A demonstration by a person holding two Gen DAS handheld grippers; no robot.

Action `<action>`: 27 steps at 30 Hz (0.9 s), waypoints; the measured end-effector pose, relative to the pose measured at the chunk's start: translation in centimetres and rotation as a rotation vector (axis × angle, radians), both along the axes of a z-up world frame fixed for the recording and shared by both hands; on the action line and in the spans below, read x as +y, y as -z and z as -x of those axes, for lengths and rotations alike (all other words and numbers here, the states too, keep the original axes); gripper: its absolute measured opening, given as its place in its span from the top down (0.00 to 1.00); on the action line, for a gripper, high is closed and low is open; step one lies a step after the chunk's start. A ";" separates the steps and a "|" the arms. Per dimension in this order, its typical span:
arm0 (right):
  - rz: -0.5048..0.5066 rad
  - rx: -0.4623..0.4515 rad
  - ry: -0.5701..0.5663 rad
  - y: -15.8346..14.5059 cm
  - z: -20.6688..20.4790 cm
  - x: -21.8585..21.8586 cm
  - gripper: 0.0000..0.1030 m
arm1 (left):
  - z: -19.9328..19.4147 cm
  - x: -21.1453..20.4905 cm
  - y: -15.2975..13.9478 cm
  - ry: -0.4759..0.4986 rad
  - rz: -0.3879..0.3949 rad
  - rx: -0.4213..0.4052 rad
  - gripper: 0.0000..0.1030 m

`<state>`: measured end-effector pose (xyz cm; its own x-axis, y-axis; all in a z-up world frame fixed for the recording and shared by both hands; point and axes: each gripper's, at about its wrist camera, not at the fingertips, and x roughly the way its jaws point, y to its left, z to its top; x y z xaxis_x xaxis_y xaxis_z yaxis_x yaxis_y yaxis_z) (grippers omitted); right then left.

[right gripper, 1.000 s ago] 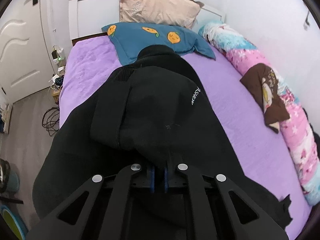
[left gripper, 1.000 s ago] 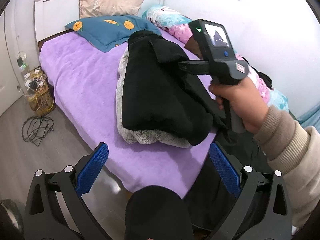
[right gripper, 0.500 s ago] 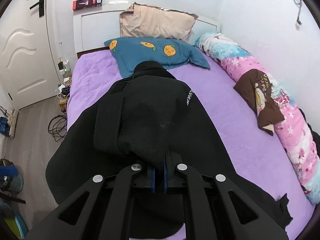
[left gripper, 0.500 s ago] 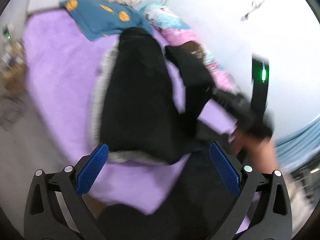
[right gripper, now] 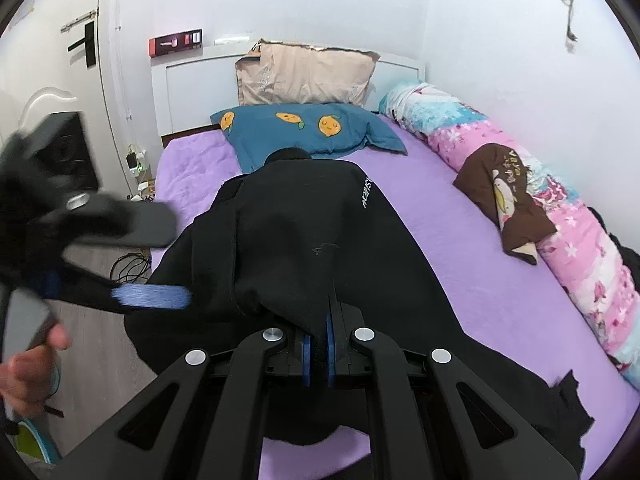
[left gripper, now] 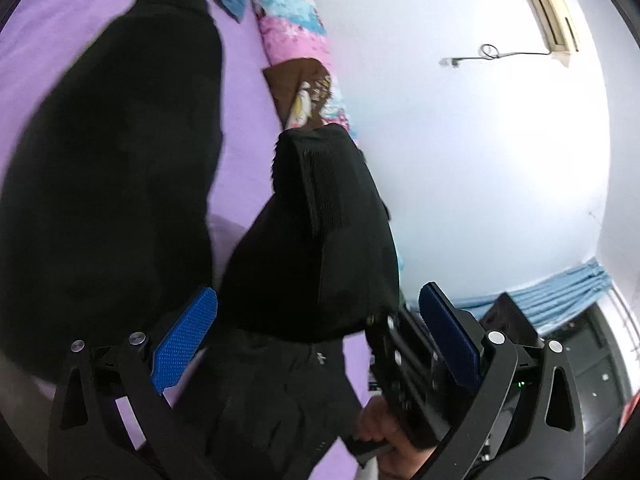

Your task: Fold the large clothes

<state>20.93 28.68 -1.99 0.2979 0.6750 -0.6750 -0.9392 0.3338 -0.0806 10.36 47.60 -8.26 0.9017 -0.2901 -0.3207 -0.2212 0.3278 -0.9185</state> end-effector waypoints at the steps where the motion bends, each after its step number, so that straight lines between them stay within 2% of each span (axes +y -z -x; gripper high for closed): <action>1: -0.001 0.002 0.003 -0.1 0.0 -0.4 0.95 | -0.7 -0.2 0.1 0.007 0.003 0.006 0.06; 6: -0.016 -0.002 0.007 -0.8 0.3 -2.7 0.95 | -2.3 -0.4 0.7 0.015 0.084 -0.031 0.06; 9: -0.024 -0.007 0.009 -1.3 0.6 -3.8 0.95 | -2.7 -0.7 0.6 0.017 0.102 -0.033 0.06; 15: -0.047 -0.011 0.024 -2.1 1.3 -6.6 0.95 | -3.9 -2.1 -1.0 0.060 0.111 -0.088 0.07; 17: -0.056 -0.007 0.037 -2.2 1.4 -8.0 0.95 | -4.3 -3.0 -1.7 0.093 0.119 -0.115 0.25; 18: -0.059 -0.007 0.043 -2.2 1.4 -8.5 0.95 | -4.7 -3.4 -2.0 0.112 0.111 -0.118 0.38; 20: -0.068 -0.007 0.063 -2.2 1.4 -9.9 0.95 | -5.6 -4.7 -3.1 0.152 0.044 -0.089 0.54; 21: -0.072 -0.001 0.071 -2.2 1.2 -10.4 0.95 | -5.9 -5.4 -3.6 0.162 0.011 -0.078 0.66; 24: -0.087 0.011 0.104 -2.0 0.7 -12.6 0.94 | -6.4 -8.1 -5.1 0.192 -0.058 -0.076 0.83; 27: -0.114 0.038 0.140 -1.8 0.2 -15.1 0.87 | -7.7 -11.3 -6.9 0.241 -0.132 -0.080 0.92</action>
